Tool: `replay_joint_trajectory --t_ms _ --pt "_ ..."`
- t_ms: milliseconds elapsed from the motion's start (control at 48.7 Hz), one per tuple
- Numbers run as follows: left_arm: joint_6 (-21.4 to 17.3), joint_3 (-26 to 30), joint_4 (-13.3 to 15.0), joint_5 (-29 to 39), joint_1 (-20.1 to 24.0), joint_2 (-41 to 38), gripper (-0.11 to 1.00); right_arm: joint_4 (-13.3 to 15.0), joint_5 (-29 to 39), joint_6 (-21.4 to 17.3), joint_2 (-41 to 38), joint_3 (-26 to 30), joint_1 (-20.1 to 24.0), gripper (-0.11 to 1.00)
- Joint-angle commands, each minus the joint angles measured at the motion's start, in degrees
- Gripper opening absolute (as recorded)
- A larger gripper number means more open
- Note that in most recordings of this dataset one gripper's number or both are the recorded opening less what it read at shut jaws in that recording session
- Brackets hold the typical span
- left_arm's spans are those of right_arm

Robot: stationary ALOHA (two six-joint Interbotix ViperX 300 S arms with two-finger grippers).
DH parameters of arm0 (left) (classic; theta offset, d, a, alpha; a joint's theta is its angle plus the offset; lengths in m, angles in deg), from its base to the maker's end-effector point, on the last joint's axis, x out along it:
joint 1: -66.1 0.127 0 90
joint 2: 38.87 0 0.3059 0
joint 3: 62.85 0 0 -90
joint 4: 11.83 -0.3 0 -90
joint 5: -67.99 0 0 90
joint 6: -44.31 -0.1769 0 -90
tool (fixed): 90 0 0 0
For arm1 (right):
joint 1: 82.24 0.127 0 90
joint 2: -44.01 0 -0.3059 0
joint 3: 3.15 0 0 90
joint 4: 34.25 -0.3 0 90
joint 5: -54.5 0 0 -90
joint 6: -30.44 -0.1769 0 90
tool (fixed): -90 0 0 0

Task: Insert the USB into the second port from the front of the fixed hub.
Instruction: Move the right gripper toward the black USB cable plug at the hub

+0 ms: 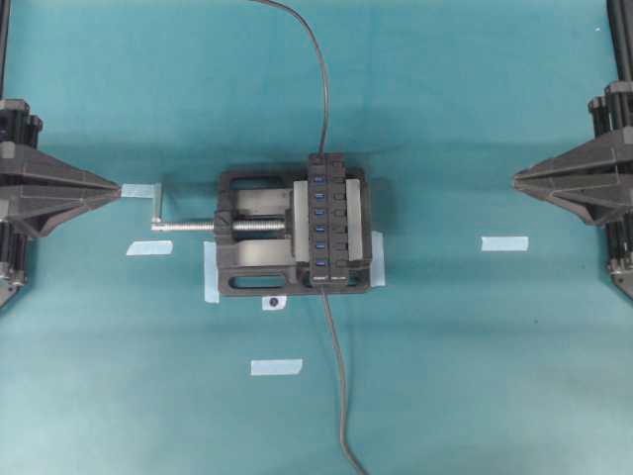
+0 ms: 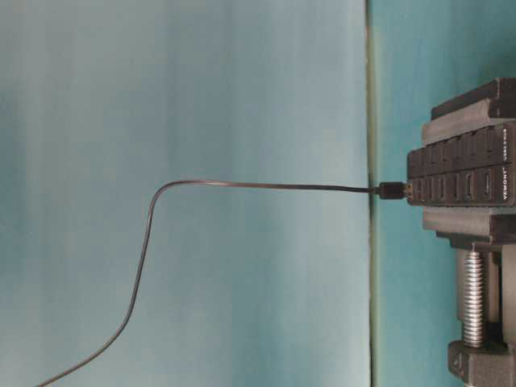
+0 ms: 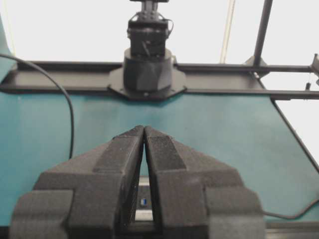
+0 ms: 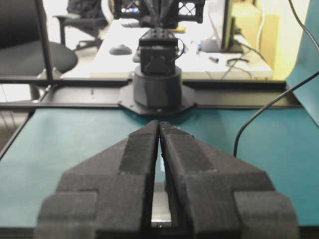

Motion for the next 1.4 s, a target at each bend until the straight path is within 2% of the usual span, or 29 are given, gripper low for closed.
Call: replay_joint_trajectory --t_ms 0,62,144,267,452,637,801,1007,1151,1377 --pt "0.3 -0.2 -0.4 0.4 0.6 -0.8 0.13 -0.4 -0.5 -0.1 -0.4 0.5 -0.2 0.16" --pt "0.2 0.3 -0.4 1.7 0.6 -1.0 0.08 -0.6 -0.4 -0.4 -0.5 1.0 -0.2 0.18" --pt "-0.1 1.3 -0.4 3.8 0.6 -1.4 0.00 -0.6 0.4 -1.7 -0.5 1.7 -0.3 0.06" --pt "-0.2 2.4 -0.4 6.5 0.6 -2.1 0.00 -0.7 2.6 -3.4 -0.4 1.8 -0.6 0.00" --pt "-0.1 2.5 -0.4 10.2 0.5 -3.1 0.00 -0.6 10.0 -5.4 -2.4 3.9 -2.0 -0.01" --pt "-0.1 3.7 -0.4 13.8 0.5 -4.2 0.00 -0.7 19.6 -5.6 -8.2 8.8 -4.4 -0.01" --pt "0.0 4.1 -0.4 14.2 0.4 -5.2 0.00 -0.6 25.7 -5.5 -14.9 12.1 -7.3 -0.01" --pt "0.0 5.3 -0.4 14.3 0.4 -7.4 0.00 0.0 26.6 -5.2 -22.3 15.2 -10.4 -0.01" --pt "0.0 5.7 -0.4 14.3 0.4 -8.5 0.00 1.7 27.0 -4.9 -26.7 17.0 -11.4 -0.01" --pt "0.0 6.0 -0.4 14.5 0.4 -8.3 0.00 2.1 27.0 -2.7 -34.8 20.0 -12.7 -0.01"
